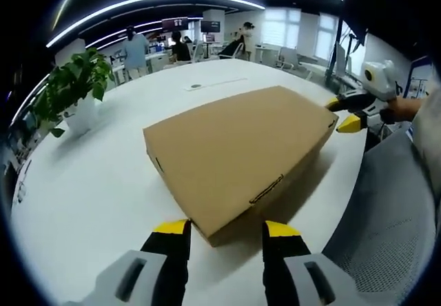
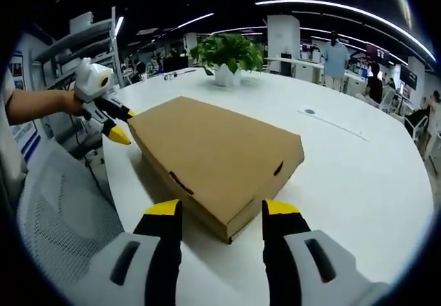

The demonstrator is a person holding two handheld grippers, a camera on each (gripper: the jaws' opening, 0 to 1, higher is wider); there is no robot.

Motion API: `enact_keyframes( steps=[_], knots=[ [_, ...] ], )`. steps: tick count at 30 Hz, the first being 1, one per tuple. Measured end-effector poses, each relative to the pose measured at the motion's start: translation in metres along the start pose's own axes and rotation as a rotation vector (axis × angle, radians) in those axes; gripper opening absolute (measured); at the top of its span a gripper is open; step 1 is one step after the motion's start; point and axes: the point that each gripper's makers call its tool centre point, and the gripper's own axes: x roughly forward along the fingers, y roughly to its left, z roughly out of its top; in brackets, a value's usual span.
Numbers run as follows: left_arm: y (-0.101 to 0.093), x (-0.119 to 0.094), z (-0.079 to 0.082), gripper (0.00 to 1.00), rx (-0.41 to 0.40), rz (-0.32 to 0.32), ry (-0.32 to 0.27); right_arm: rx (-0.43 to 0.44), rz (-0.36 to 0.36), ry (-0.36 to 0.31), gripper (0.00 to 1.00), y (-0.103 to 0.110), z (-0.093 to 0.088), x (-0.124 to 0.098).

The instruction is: Operate the shoe box by opening the lid, removing the specified soft item, and placing it in the target area until the item is outside and the box remains undamaged.

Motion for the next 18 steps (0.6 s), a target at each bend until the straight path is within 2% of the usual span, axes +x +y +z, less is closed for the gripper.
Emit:
enact_keyframes(
  steps=[5,18],
  knots=[
    [-0.001,0.000,-0.001,0.42,-0.008,0.005,-0.006,0.009,0.003,0.015,0.39,0.001,-0.008,0.000],
    [-0.003,-0.003,0.000,0.43,-0.019,0.013,-0.002,0.050,0.036,0.001,0.41,0.012,-0.008,-0.004]
  ],
)
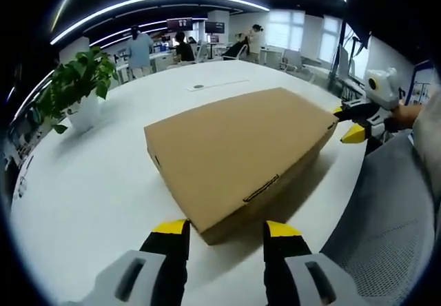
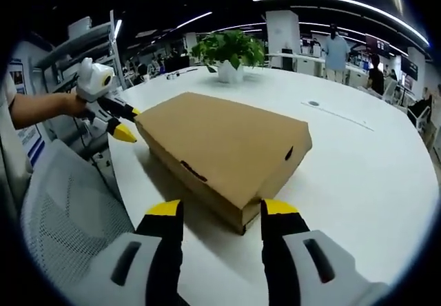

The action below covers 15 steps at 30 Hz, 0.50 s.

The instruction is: Operate the shoe box by opening the lid, removing the specified soft item, and placing it in the target area until the item is outside and the box remains undamaged.

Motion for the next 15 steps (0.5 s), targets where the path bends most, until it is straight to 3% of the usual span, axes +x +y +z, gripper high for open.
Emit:
enact_keyframes(
  steps=[15],
  knots=[
    [-0.001,-0.018,0.017,0.41,0.001,-0.010,0.004,-0.039,0.015,-0.018,0.42,0.007,0.020,-0.015]
  ],
)
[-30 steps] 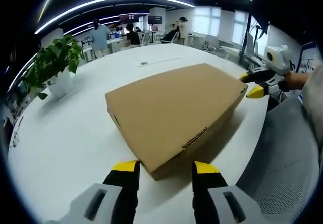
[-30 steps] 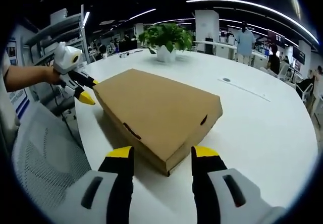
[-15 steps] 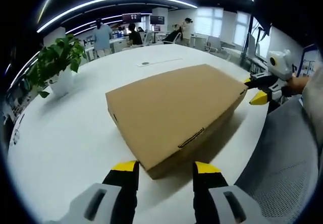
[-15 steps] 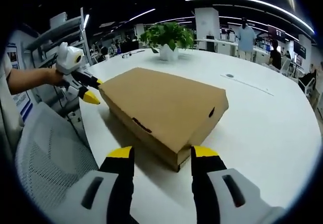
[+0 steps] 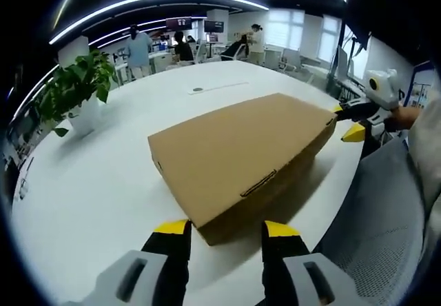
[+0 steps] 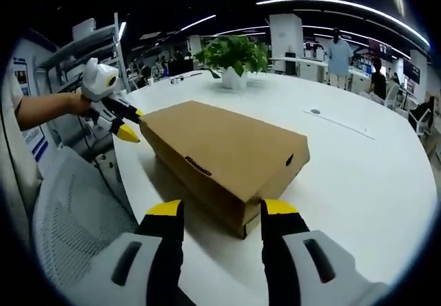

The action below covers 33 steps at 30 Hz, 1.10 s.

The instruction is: Operate the shoe box by opening the lid, removing the specified soft item, and placing it in the target area until the item is outside and the box remains undamaged.

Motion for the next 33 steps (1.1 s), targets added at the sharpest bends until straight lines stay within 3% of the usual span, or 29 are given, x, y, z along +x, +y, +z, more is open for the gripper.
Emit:
enact_keyframes(
  steps=[14,33],
  knots=[
    [0.002,-0.023,0.027,0.40,0.014,0.008,-0.059,-0.006,0.003,-0.031,0.43,-0.001,0.035,-0.015],
    [0.020,-0.045,0.082,0.42,0.054,0.072,-0.177,-0.076,-0.053,-0.115,0.44,-0.020,0.090,-0.023]
  ],
)
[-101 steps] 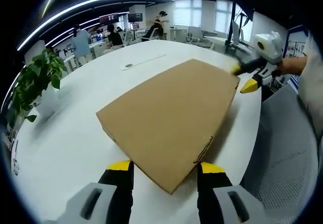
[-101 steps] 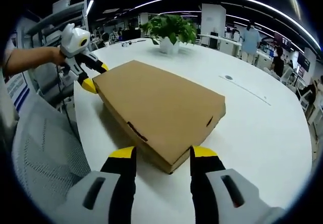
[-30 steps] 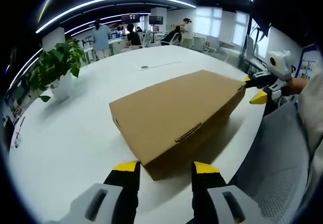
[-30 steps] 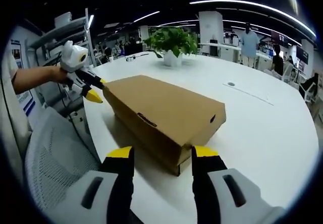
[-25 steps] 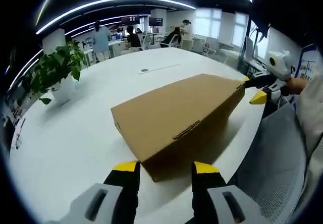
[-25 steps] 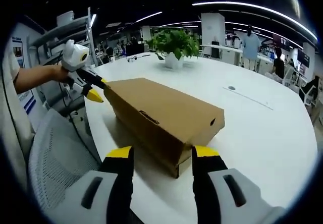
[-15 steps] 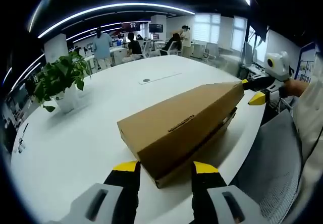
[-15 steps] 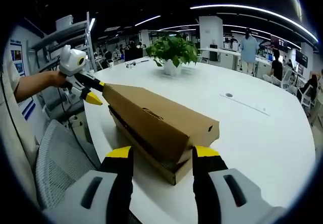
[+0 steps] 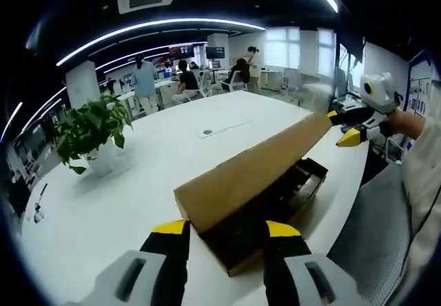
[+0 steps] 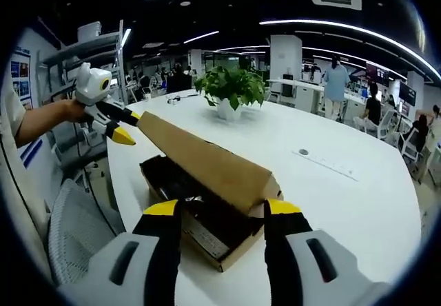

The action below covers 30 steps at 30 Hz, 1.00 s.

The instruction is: Operate the shoe box by opening the lid, removing the specified soft item, and placing it in the target area until the item is outside and the box remains undamaged.

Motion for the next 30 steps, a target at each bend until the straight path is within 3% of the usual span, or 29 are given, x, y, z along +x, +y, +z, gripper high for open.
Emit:
enact_keyframes(
  steps=[20,30],
  knots=[
    [0.038,0.009,0.044,0.24,0.033,0.140,-0.118,-0.053,-0.036,-0.057,0.38,-0.031,0.033,0.013],
    [0.056,0.015,0.059,0.14,0.029,0.208,-0.156,-0.073,-0.104,-0.084,0.26,-0.054,0.044,0.022]
  ],
)
